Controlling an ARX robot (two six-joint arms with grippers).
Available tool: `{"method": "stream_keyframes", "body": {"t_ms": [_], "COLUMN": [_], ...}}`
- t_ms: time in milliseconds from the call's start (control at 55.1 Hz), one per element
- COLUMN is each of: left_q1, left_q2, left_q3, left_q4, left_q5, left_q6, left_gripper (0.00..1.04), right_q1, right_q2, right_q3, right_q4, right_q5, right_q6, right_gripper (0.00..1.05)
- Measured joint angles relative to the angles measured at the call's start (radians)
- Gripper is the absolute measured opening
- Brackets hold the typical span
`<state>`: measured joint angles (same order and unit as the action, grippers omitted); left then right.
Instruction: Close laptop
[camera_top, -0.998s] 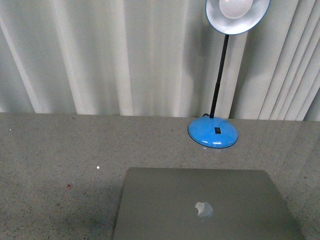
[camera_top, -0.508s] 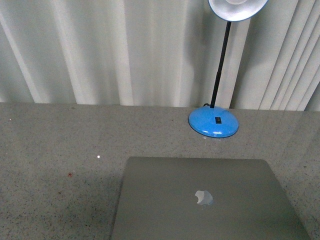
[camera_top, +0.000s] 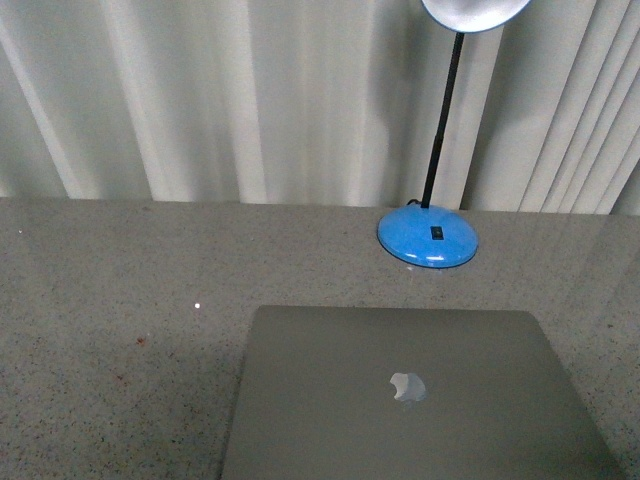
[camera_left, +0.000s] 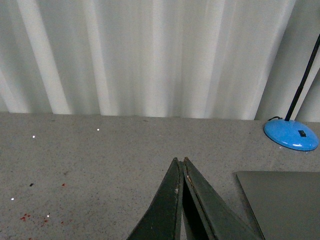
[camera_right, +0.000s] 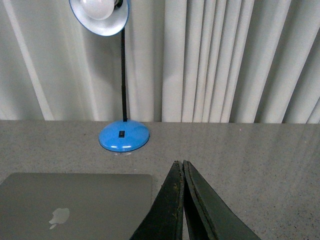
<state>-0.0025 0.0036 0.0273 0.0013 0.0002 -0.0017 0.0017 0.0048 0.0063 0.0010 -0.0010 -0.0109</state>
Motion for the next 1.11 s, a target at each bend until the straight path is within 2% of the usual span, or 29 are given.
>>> {"method": "stream_keyframes", "body": {"t_ms": [91, 109, 145, 581, 635, 690, 1107], "left_q1": [0.0, 0.0, 0.0, 0.0, 0.0, 0.0, 0.0], "left_q2": [0.0, 0.0, 0.0, 0.0, 0.0, 0.0, 0.0], "left_q3": [0.0, 0.0, 0.0, 0.0, 0.0, 0.0, 0.0], "left_q4": [-0.001, -0.001, -0.001, -0.001, -0.001, -0.001, -0.001], "left_q5": [0.0, 0.0, 0.0, 0.0, 0.0, 0.0, 0.0], "left_q6": [0.0, 0.0, 0.0, 0.0, 0.0, 0.0, 0.0], "left_gripper": [0.06, 0.08, 0.18, 0.89, 1.0, 0.97, 0.98], "right_q1": [0.0, 0.0, 0.0, 0.0, 0.0, 0.0, 0.0], "right_q2": [0.0, 0.0, 0.0, 0.0, 0.0, 0.0, 0.0], "right_q3": [0.0, 0.0, 0.0, 0.0, 0.0, 0.0, 0.0], "right_q4": [0.0, 0.0, 0.0, 0.0, 0.0, 0.0, 0.0], "right_q5": [0.0, 0.0, 0.0, 0.0, 0.0, 0.0, 0.0], "right_q6": [-0.001, 0.0, 0.0, 0.0, 0.0, 0.0, 0.0], "right_gripper": [0.04, 0.07, 0.15, 0.86, 0.98, 0.98, 0.97]}}
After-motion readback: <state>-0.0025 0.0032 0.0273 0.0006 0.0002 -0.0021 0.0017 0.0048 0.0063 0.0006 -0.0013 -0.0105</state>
